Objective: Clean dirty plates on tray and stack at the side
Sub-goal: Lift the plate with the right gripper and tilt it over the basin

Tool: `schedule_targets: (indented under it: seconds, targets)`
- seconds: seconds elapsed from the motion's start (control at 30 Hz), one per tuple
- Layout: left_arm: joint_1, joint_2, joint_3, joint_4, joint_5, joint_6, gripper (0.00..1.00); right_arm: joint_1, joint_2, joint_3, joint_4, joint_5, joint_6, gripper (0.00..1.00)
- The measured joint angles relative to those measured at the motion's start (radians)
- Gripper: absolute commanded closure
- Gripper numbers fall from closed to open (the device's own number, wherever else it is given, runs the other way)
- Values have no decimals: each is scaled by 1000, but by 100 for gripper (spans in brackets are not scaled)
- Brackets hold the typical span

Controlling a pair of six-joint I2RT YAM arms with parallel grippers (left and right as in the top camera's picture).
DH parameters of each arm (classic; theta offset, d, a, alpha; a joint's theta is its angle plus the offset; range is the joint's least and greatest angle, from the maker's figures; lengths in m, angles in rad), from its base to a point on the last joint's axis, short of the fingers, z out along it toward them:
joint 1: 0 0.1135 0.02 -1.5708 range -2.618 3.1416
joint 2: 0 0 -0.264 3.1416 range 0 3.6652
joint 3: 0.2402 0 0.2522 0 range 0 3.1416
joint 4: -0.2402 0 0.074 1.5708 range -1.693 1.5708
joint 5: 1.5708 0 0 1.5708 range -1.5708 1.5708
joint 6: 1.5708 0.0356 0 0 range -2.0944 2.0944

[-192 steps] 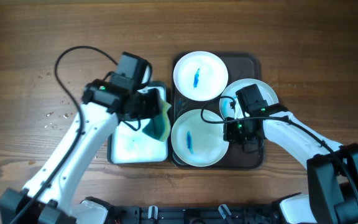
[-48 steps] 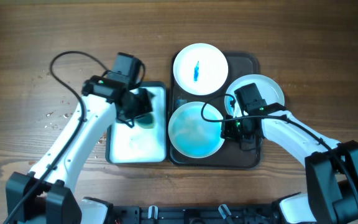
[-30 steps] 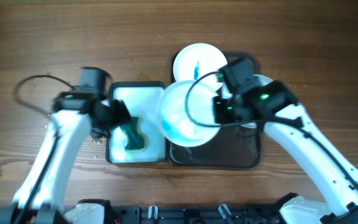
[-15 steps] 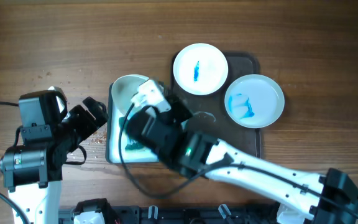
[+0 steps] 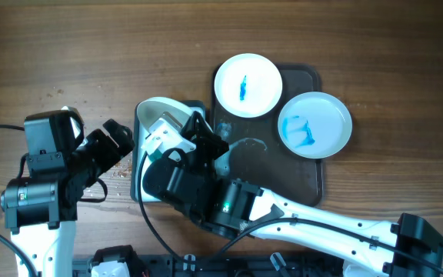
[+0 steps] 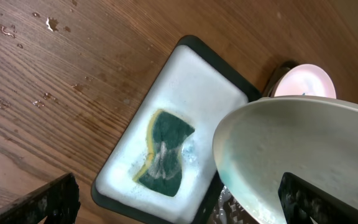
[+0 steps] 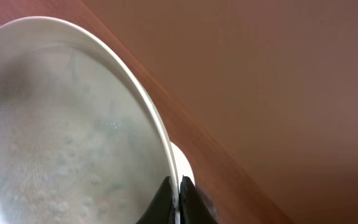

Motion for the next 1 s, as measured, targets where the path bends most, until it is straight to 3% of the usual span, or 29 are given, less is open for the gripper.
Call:
schedule_targets:
  seconds: [1.0]
  targets:
    - [0,0,0,0,0,0,0,0,0,0,0,1,-29,96]
